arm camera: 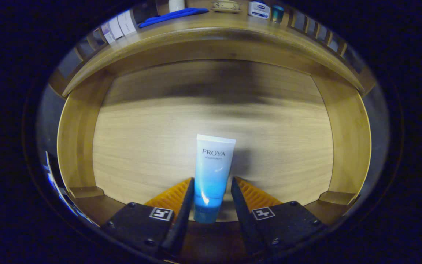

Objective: Pull open the drawer, take out the items inside it, and place them on the countertop above the cabinet.

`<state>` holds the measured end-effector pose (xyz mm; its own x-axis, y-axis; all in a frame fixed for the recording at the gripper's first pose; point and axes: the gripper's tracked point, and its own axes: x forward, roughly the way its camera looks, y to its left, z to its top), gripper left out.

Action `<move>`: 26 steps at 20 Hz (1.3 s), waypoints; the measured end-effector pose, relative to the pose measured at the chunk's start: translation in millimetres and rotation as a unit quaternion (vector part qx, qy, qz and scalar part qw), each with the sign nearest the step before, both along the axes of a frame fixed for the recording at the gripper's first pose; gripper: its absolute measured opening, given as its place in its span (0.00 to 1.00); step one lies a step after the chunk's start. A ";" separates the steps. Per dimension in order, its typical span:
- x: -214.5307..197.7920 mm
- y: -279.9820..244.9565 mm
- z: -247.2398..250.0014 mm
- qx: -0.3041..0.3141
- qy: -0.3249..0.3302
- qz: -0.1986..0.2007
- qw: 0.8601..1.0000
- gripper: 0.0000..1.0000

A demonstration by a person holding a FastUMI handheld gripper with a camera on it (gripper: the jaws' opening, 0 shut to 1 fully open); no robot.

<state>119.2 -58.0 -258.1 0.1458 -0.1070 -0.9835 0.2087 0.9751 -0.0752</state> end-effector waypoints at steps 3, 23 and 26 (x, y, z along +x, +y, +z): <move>5.3 5.9 7.2 0.000 -0.020 -0.013 1.000 0.52; 48.1 5.1 158.7 -0.001 -0.179 0.036 0.983 0.42; 70.2 -4.2 175.1 -0.021 -0.198 0.030 0.979 0.42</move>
